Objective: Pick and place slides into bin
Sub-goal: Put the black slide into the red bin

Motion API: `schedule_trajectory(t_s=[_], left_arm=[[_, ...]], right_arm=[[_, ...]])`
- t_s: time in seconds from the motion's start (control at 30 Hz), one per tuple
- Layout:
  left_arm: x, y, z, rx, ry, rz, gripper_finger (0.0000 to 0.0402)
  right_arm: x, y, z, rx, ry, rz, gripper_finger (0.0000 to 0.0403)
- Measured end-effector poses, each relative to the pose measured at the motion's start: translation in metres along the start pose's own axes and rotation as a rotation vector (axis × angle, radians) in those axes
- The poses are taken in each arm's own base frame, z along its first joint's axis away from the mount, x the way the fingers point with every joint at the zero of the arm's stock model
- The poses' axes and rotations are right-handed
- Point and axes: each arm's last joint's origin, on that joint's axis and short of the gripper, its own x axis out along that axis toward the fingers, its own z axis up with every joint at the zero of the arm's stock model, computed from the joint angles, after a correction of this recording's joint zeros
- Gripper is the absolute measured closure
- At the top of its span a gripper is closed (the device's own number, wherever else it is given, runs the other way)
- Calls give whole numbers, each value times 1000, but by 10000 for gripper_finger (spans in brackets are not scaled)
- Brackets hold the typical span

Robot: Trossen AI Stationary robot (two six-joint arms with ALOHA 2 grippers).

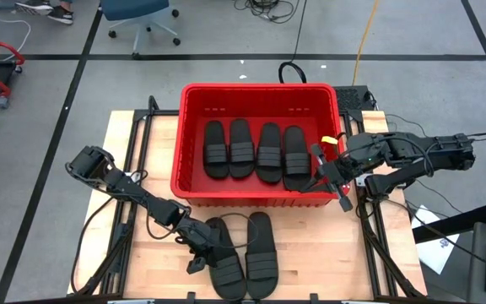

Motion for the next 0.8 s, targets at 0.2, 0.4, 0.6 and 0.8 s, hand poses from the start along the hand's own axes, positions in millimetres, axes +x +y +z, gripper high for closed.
schedule_trajectory(t_s=[0.2,0.4,0.6,0.8], left_arm=[[-5,-5,3,-22,-21,-19,397],[-23,-21,8,9,-72,-71,399],[-53,-41,14,3,-139,-140,400],[-89,-60,16,-24,-203,-215,400]], right_arm=[[0,0,0,0,0,-1,403],[0,0,0,0,0,-2,403],[0,0,0,0,-1,-2,403],[0,0,0,0,0,-2,403]])
